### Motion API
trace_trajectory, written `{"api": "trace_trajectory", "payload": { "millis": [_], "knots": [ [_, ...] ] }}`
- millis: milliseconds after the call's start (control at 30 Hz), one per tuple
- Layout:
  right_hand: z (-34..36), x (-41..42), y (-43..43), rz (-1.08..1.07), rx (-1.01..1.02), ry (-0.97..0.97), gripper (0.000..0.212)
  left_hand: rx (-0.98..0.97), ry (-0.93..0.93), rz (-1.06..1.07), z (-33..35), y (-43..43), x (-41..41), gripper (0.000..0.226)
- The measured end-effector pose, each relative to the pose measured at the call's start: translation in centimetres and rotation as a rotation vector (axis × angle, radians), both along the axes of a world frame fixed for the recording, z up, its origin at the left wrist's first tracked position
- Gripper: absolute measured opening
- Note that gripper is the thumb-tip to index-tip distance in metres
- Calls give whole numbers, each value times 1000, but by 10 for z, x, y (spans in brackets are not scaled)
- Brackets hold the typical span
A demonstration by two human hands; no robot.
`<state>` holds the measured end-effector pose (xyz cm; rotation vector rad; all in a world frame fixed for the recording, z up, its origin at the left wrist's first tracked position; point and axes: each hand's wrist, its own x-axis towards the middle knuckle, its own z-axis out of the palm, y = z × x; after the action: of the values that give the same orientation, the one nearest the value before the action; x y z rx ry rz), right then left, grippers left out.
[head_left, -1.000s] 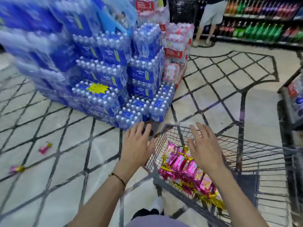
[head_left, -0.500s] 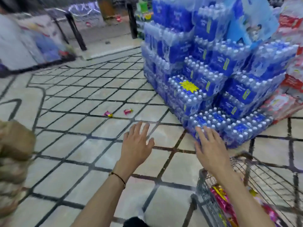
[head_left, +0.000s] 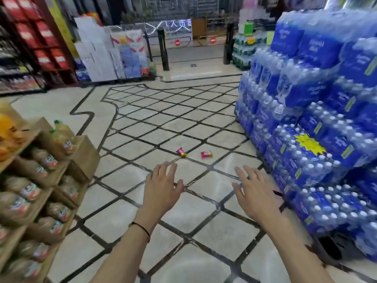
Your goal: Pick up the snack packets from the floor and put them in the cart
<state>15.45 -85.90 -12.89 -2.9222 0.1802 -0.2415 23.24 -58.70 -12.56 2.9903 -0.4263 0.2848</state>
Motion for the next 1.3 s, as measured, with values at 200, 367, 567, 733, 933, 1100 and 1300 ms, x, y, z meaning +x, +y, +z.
{"api": "trace_trajectory", "payload": {
  "millis": [200,367,567,733,933,1100,1300],
  "knots": [
    [15,79,34,33,-32,5,51,-61,9,36,1,33,78,55],
    [4,156,20,41,-19,48,52,-75,57,54,-11,23,151,57],
    [-18,280,-16,64,-17,101,55,-46,76,108,-28,-9,264,58],
    [-15,384,-46,113,3,126,53,-77,35,148,-28,-35,357,53],
    [-22,498,-70,152,10,119,52,-61,18,192,-30,-61,454,53],
    [-42,592,-78,159,-7,158,50,-53,79,211,-50,-75,545,58],
    [-62,703,-76,121,-49,204,46,-65,114,213,-82,-79,676,61]
  ]
}}
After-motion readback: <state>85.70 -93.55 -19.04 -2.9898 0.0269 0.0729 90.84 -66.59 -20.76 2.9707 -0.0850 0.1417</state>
